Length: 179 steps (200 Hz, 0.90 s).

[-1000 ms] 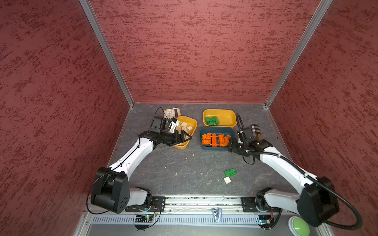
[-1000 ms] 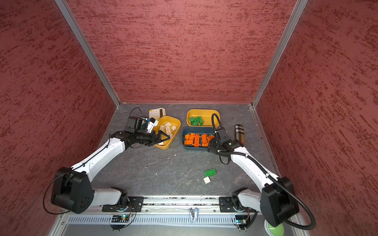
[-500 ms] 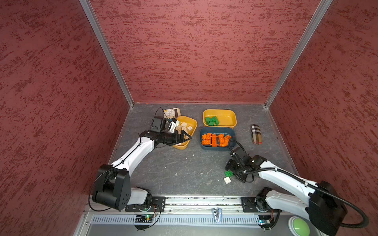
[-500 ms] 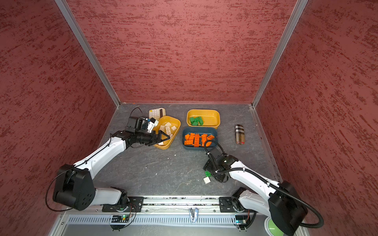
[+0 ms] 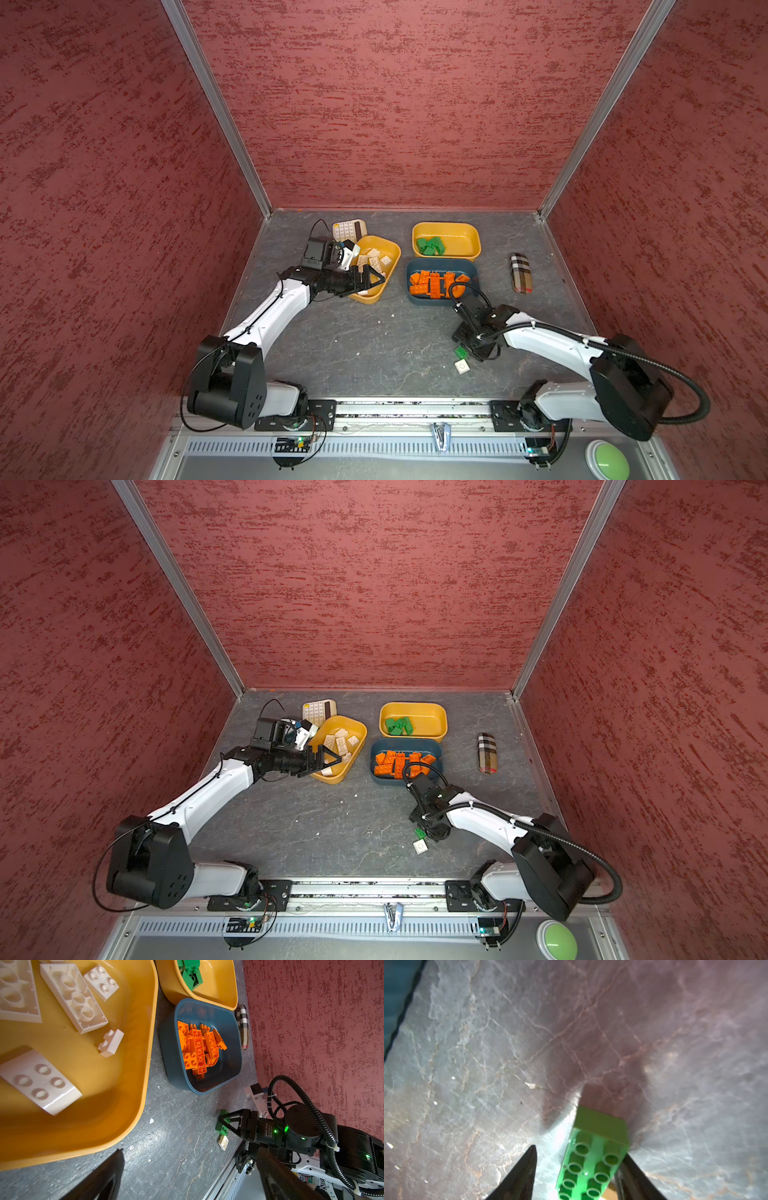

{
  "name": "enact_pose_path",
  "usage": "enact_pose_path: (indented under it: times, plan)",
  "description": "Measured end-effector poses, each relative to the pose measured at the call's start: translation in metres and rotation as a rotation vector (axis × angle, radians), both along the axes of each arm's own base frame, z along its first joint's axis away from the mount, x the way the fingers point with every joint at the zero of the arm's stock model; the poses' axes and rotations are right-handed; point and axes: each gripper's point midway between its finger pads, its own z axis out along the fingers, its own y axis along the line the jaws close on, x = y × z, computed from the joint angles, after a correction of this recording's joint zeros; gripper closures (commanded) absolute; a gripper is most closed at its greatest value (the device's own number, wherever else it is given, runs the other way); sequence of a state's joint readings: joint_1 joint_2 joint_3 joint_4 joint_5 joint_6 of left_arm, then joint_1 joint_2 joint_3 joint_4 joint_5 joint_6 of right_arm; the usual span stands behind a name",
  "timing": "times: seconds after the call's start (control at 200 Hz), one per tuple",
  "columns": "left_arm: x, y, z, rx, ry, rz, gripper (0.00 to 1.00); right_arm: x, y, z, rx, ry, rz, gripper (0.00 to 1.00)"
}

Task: Sort the legos into containers by color
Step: Pick up the lego from the bottom-center of the table, then place the lego in the container.

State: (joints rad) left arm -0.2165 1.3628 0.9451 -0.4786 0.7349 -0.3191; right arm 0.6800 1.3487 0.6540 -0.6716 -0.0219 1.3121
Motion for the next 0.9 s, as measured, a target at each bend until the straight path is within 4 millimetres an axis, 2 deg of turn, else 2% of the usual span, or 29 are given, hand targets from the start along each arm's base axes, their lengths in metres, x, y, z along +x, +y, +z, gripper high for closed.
enact_pose_path:
  times: [0.205, 0.301, 0.391, 0.536, 0.646, 0.777, 0.897]
  plan:
    - [-0.001, 0.005, 0.001, 0.001, -0.005, 0.011, 0.01, 0.005, -0.001, 0.004, -0.057, -0.013, 0.060, 0.72]
    - [-0.001, 0.005, 0.001, 0.001, -0.004, 0.012, 0.01, 0.017, -0.001, 0.018, -0.088, -0.055, 0.091, 0.73]
    - [-0.001, 0.005, 0.001, 0.000, -0.003, 0.010, 0.01, 0.036, 0.002, 0.040, -0.118, -0.123, 0.125, 0.74]
    - [-0.004, 0.001, 0.001, -0.005, 0.000, -0.003, 0.01, 0.077, 0.006, 0.087, -0.144, -0.266, 0.166, 0.74]
    - [-0.007, -0.009, 0.004, -0.019, -0.004, -0.027, 0.00, 0.120, -0.004, 0.120, -0.172, -0.369, 0.161, 0.75]
    - [-0.010, -0.022, 0.009, -0.042, -0.008, -0.051, 0.01, 0.175, -0.017, 0.138, -0.212, -0.438, 0.160, 0.75]
    - [-0.010, -0.032, 0.011, -0.060, -0.011, -0.062, 0.01, 0.225, -0.021, 0.138, -0.238, -0.474, 0.185, 0.74]
